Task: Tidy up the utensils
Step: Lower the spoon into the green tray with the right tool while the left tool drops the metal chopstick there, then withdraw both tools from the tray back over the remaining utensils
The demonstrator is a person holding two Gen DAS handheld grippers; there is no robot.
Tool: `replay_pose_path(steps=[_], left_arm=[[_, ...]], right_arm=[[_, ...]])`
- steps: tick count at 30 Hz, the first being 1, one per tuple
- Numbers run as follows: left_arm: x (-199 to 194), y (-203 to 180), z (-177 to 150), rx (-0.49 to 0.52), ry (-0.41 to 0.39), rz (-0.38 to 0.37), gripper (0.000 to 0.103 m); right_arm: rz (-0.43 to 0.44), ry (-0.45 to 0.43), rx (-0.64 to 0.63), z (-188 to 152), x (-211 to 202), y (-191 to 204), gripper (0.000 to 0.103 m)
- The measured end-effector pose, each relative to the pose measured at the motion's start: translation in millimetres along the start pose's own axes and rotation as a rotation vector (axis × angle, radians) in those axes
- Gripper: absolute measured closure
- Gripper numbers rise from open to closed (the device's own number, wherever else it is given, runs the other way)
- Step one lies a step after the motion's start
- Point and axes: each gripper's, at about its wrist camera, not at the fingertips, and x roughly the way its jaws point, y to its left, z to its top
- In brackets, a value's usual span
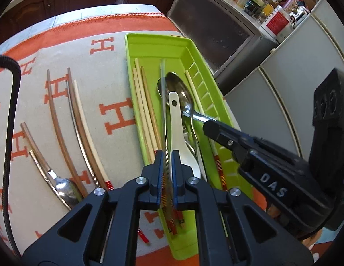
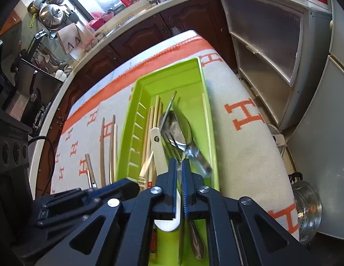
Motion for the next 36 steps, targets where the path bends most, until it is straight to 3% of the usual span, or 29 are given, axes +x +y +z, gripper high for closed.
replay_pose_path(steps=[3, 8, 13, 18, 22, 27, 36], left_arm=[[-8.0, 0.8, -5.8, 0.016, -0.017, -0.002, 0.098], [-24.1, 1.1, -15.1, 0.048, -0.046, 0.002, 0.097], [-42.9, 7.0, -28.1, 0.053, -0.101, 0.040, 0.065], [-61.3, 25.2, -41.3, 0.027, -0.143, 0.086, 0.062], [-80.4, 42.0, -52.3, -0.007, -0.193, 0.118, 0.050], [-103.9, 57.9, -69.2, 0.002, -0.260, 0.223, 0.046], [-135.9, 90.3, -99.6, -0.016, -0.325, 0.248, 0.046]], right_arm=[[-0.001, -0.038, -0.014, -0.1, -8.8, 9.2, 0.079], [0.015, -0.075, -0.031, -6.9, -28.2, 23.5, 0.077], [0.018, -0.099, -0.044, -18.8, -46.4, 34.0, 0.068], [0.011, -0.112, -0.067, -28.8, -59.1, 45.6, 0.067], [0.012, -0.104, -0.083, -38.9, -65.8, 56.8, 0.067], [0.027, -0.101, -0.113, -53.1, -73.4, 75.9, 0.063], [0.027, -0.100, -0.209, -81.3, -81.6, 132.6, 0.058]])
